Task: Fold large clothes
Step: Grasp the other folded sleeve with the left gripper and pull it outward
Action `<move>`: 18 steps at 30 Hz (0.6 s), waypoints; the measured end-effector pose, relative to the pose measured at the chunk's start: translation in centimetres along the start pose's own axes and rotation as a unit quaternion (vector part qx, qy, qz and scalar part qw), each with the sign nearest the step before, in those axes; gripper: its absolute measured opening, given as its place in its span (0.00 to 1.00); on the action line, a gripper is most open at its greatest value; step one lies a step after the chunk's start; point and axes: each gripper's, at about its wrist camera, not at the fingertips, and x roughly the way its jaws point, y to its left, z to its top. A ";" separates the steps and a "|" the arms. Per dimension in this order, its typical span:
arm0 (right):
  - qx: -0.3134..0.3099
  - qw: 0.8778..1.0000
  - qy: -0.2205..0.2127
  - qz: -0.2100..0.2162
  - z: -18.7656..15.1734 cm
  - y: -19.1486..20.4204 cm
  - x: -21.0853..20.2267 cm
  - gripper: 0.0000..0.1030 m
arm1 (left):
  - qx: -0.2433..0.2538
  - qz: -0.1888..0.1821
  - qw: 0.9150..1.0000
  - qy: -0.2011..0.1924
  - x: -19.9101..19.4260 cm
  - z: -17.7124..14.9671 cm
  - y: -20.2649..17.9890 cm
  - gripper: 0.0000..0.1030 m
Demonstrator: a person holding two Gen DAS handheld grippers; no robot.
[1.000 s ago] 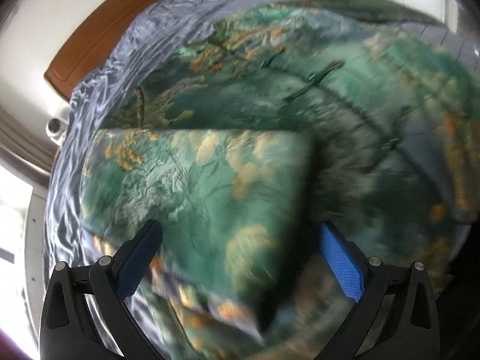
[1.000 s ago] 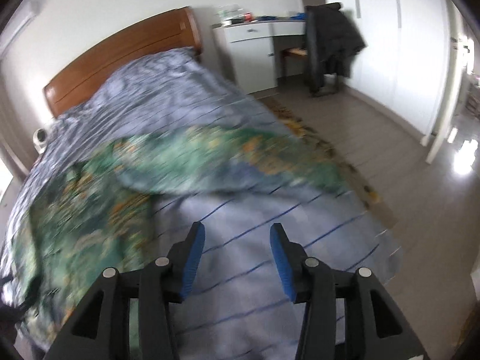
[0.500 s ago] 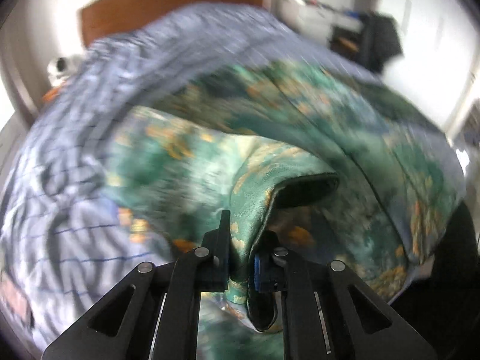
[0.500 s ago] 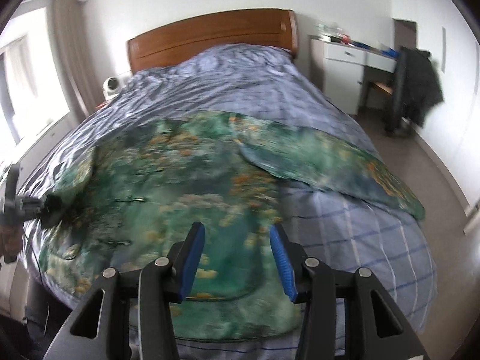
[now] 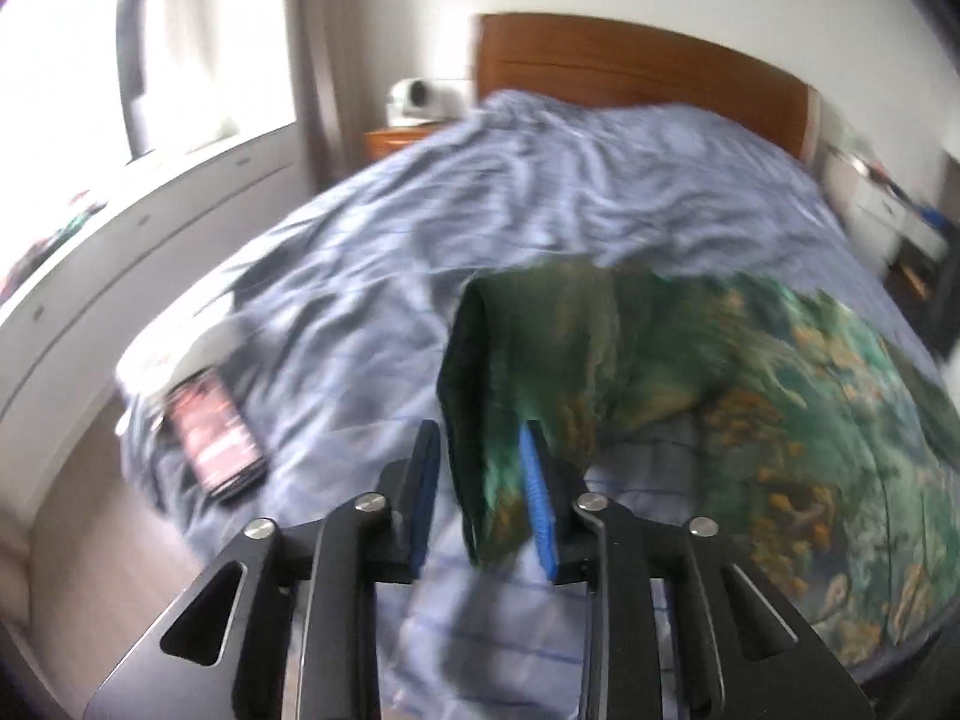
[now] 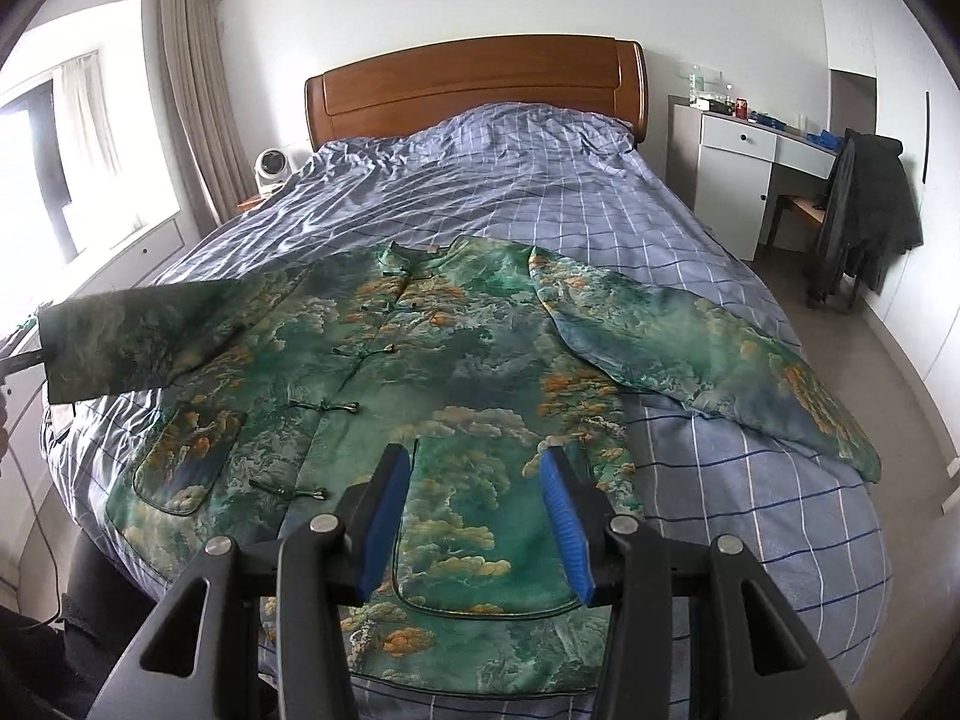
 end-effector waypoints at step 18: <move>-0.013 1.000 -0.006 -0.019 0.3 0.9 0.2 0.58 | 0.027 -0.062 0.998 -0.003 -2.6 -7.9 -11.8 0.93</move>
